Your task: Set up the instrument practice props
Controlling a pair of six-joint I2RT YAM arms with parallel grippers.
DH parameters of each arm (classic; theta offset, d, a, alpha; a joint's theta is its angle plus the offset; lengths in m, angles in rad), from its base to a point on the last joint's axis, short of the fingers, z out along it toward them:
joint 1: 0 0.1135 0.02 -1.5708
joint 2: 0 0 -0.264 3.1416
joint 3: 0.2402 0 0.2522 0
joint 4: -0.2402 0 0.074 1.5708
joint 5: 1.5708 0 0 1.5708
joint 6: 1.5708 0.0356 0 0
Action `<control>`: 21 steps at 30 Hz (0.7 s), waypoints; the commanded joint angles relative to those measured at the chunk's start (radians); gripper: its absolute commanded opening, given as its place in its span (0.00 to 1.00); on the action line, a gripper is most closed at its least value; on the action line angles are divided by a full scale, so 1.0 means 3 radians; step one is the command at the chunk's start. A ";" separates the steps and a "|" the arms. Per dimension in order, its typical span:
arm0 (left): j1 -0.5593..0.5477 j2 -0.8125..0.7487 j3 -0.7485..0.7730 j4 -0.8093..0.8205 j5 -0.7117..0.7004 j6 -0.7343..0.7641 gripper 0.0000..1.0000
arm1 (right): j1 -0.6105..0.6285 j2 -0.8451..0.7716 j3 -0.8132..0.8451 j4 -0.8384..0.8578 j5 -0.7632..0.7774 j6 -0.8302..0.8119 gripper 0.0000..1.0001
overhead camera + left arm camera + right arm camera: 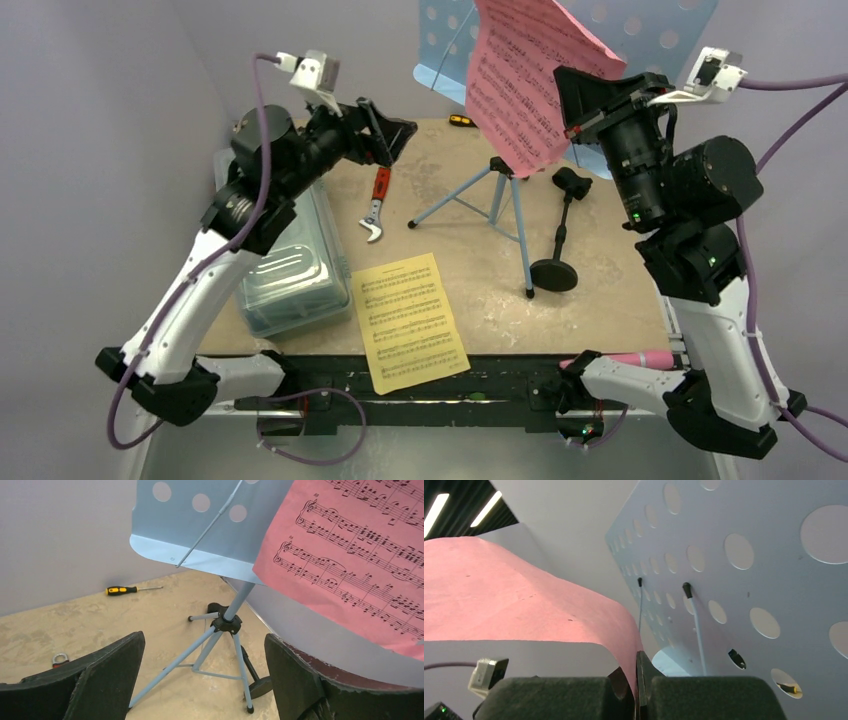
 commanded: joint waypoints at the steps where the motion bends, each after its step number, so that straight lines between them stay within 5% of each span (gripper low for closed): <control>1: 0.0007 0.0297 0.0333 0.0356 0.0044 -0.0169 0.89 | 0.0006 0.0089 0.0116 0.0008 0.0676 0.0285 0.00; 16: 0.0048 0.1198 0.1039 0.1265 0.0241 -0.0059 0.79 | 0.0005 0.0404 0.0195 0.0230 0.0992 0.0348 0.00; 21: 0.0047 0.1368 0.1206 0.1369 0.0422 0.0060 0.67 | 0.0005 0.0331 0.0109 0.0387 0.1032 0.0219 0.00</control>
